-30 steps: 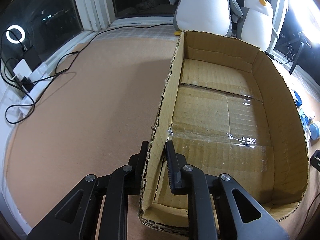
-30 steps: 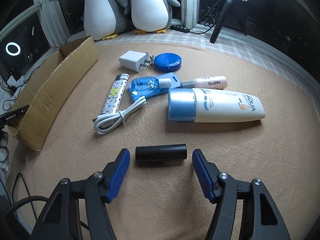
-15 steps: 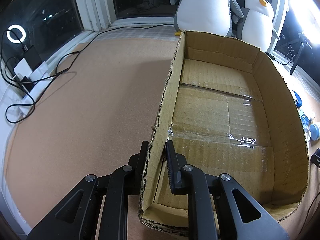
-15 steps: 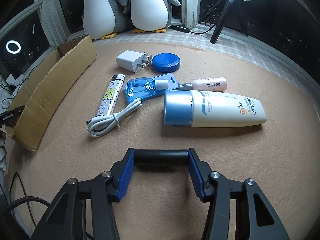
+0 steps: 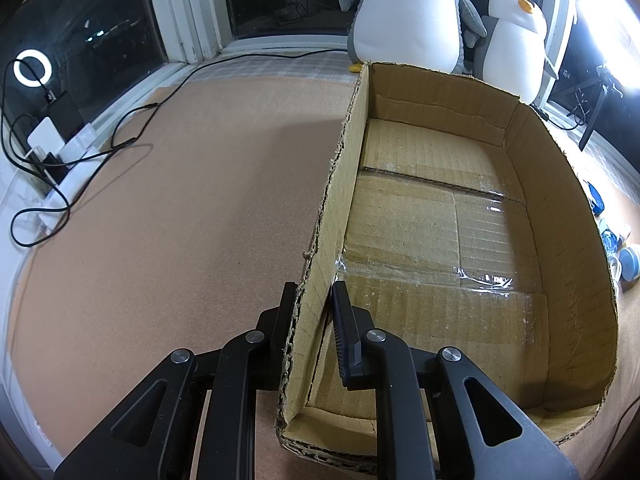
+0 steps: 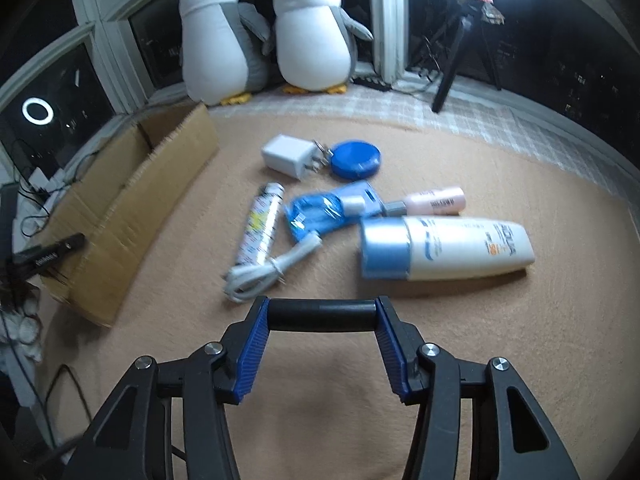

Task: Organize rigid objects
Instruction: 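Carry the black tube over the box and open the right gripper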

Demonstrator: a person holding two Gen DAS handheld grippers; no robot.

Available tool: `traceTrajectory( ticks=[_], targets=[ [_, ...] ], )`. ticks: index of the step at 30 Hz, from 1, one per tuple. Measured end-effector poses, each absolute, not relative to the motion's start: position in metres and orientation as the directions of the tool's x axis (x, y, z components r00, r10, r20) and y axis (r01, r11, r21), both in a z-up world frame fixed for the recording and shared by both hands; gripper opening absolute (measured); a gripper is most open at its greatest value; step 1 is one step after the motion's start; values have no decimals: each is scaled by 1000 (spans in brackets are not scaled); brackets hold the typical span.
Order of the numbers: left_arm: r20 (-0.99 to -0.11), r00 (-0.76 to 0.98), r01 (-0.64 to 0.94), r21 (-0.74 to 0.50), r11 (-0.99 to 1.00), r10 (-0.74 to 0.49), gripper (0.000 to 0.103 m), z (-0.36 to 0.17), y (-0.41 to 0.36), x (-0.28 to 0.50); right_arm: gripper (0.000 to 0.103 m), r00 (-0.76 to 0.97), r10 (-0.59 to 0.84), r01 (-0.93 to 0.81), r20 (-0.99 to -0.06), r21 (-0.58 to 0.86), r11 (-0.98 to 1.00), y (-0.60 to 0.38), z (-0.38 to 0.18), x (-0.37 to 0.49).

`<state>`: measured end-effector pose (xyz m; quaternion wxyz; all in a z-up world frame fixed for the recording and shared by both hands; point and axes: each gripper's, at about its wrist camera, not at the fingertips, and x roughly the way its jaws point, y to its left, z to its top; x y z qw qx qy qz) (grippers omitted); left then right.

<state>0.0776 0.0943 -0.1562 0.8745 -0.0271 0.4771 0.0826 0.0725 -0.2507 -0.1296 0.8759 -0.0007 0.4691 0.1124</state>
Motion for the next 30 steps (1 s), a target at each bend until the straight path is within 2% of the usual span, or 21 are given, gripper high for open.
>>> traceTrajectory(
  ticks=[12,30],
  targets=[
    [-838,533,-172,30,985,118,15,-155,94,78,48,571,342,-381,-746,128,916,-165,-78,75],
    [-834,540,-177,22,984,116,15,-156,96,78,48,493,429,-554,-757,107,825,-62,-91,82]
  ],
)
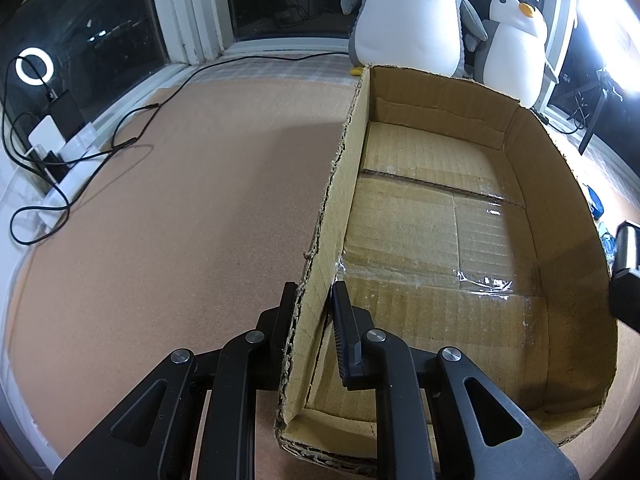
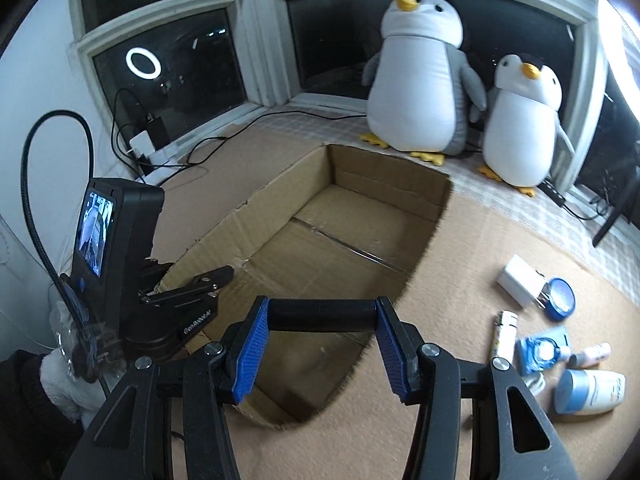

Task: Organize rigid objects
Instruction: 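Carry the black tube over the box and open the right gripper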

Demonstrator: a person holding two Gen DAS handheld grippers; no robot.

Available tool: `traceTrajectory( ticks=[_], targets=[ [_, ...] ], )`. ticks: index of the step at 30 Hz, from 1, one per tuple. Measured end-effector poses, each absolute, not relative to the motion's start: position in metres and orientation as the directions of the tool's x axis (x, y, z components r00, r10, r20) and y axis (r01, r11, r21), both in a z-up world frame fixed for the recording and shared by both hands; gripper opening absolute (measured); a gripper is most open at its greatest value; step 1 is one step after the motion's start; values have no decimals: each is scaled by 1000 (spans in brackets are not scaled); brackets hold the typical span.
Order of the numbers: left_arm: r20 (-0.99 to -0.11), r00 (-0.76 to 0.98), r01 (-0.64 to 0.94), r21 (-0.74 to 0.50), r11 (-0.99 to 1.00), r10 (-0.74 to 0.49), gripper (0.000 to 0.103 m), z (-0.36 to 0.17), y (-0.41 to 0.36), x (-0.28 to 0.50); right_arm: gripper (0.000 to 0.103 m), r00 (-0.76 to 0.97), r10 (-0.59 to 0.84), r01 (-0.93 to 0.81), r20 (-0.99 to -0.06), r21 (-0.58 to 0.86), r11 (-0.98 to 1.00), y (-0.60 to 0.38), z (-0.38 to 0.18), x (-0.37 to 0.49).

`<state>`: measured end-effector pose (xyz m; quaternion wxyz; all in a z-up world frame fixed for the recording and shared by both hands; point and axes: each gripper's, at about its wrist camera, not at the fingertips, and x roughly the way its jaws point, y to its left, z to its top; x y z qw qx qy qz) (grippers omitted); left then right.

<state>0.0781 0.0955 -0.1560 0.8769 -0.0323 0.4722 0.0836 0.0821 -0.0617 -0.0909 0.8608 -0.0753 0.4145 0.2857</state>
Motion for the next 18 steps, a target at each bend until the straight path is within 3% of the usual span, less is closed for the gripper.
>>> traceTrajectory(
  ticks=[14,18],
  targets=[
    [-833,541,-178,21,984,116,15,-156,96,78,48,467,425,-573,-776,101,813,-44,-101,83],
    [-832,542,-178,22,984,117,15,-156,96,78,54,466,428,-570,-774,108,815,-45,-100,83]
  ],
)
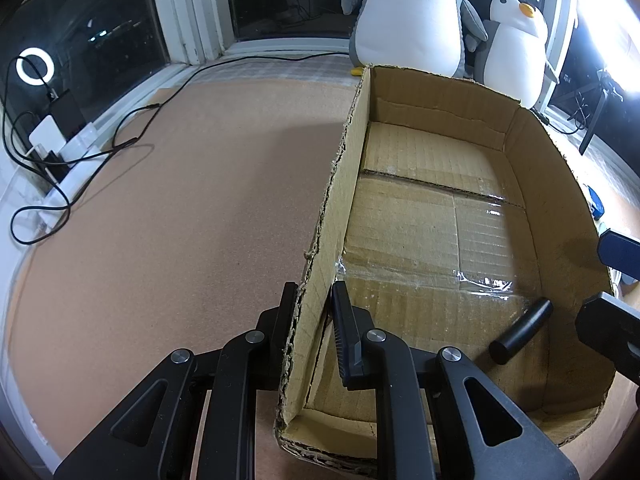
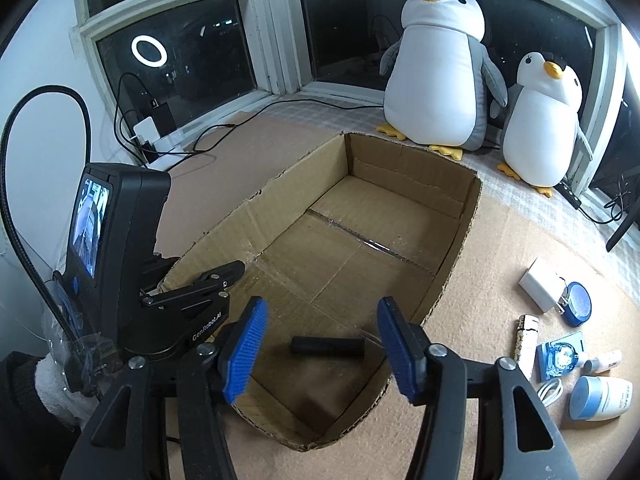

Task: Organize rigid objects
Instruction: 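Carry the black tube over the box and open the right gripper, then move the right gripper back to the white USB cable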

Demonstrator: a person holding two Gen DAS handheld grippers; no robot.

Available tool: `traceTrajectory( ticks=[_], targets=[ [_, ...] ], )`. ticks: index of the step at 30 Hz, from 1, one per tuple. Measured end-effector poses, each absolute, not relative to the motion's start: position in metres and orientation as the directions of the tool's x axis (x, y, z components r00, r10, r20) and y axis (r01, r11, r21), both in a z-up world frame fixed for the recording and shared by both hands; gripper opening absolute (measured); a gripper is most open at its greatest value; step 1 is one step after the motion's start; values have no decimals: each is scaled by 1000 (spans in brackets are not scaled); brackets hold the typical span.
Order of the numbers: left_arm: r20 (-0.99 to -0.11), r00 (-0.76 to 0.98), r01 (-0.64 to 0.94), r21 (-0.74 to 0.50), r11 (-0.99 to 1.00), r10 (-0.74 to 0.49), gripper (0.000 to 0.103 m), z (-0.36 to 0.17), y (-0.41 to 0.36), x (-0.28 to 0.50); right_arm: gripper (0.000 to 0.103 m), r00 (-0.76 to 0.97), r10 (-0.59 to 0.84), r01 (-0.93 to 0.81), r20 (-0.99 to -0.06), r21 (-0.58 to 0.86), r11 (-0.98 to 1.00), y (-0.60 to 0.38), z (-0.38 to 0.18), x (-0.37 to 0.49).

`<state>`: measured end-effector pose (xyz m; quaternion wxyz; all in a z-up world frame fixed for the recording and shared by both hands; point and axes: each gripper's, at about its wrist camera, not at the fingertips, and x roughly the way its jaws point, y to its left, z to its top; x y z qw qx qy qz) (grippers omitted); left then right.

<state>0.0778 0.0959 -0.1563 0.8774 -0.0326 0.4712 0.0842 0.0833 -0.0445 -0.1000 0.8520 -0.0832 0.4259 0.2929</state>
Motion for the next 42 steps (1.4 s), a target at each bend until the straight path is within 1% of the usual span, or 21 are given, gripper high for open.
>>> traceTrajectory(
  ticks=[7,13,19,23,29,34,37,42],
  targets=[
    [-832,542,-179,22,984,117,15,-156,96,78,54,456,444,-550,-772,148,822,-52,-99,85],
    [-832,542,-179,22,984,117,15,-156,96,78,54,466,469,-513,-750,203,834,-71,-89,83],
    [-832,542,-179,22,984,118,15,-156,96,78,54,494,470,-403,-732,286,869,-110,-79,85],
    [-832,543,-179,22,984,117,15,-156,96,78,54,523,437,-309,-732,315,897,-141,-77,86],
    [-831,544,-180,21,983,117,15,-157,96,77,54,530,352,-71,-772,373,925,-198,-96,95],
    [-831,544,-180,21,983,117,15,-157,97,78,54,481,303,102,-823,396,912,-230,-120,106],
    [-831,544,-180,20,983,117,15,-157,97,78,51,449,291,146,-845,390,909,-236,-132,112],
    [-831,544,-182,19,983,117,15,-157,96,77,50,412,240,157,-879,328,932,-230,-148,121]
  ],
)
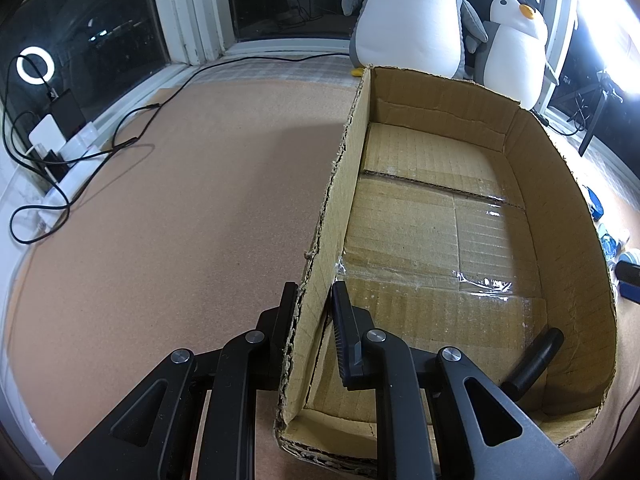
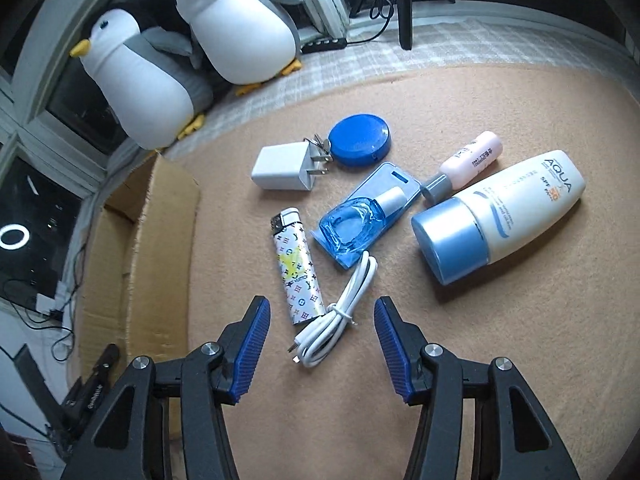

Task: Organize rigid objects
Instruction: 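Move the right gripper back to the white USB cable, then close the right gripper on the white USB cable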

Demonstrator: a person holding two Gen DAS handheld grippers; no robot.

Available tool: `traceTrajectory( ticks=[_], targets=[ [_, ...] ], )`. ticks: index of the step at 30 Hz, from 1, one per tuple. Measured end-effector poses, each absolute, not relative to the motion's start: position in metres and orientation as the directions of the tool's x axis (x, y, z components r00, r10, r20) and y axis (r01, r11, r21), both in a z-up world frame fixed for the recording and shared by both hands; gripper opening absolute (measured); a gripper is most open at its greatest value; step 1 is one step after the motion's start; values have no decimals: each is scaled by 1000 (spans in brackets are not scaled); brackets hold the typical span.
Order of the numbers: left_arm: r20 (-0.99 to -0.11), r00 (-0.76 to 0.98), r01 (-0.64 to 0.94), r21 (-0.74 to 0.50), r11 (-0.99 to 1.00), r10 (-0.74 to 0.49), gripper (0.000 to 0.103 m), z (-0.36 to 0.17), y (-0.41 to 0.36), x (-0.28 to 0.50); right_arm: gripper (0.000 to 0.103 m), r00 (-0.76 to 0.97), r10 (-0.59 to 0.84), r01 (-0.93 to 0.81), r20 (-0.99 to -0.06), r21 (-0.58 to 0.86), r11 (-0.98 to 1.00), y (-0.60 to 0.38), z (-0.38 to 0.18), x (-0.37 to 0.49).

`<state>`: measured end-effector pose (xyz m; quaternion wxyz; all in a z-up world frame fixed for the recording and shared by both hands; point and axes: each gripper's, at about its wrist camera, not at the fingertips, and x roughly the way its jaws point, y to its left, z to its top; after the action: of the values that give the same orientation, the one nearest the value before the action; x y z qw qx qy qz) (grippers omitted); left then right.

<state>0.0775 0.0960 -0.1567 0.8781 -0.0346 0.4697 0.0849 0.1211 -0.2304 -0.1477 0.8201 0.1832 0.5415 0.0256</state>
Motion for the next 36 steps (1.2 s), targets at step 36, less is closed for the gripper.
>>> traceTrajectory(
  ticks=[36],
  targets=[
    [-828,549,-186,12,983,114,15,-158,93,79,15,381,55,-53,-923,37,998,-215,-163,118]
  ],
)
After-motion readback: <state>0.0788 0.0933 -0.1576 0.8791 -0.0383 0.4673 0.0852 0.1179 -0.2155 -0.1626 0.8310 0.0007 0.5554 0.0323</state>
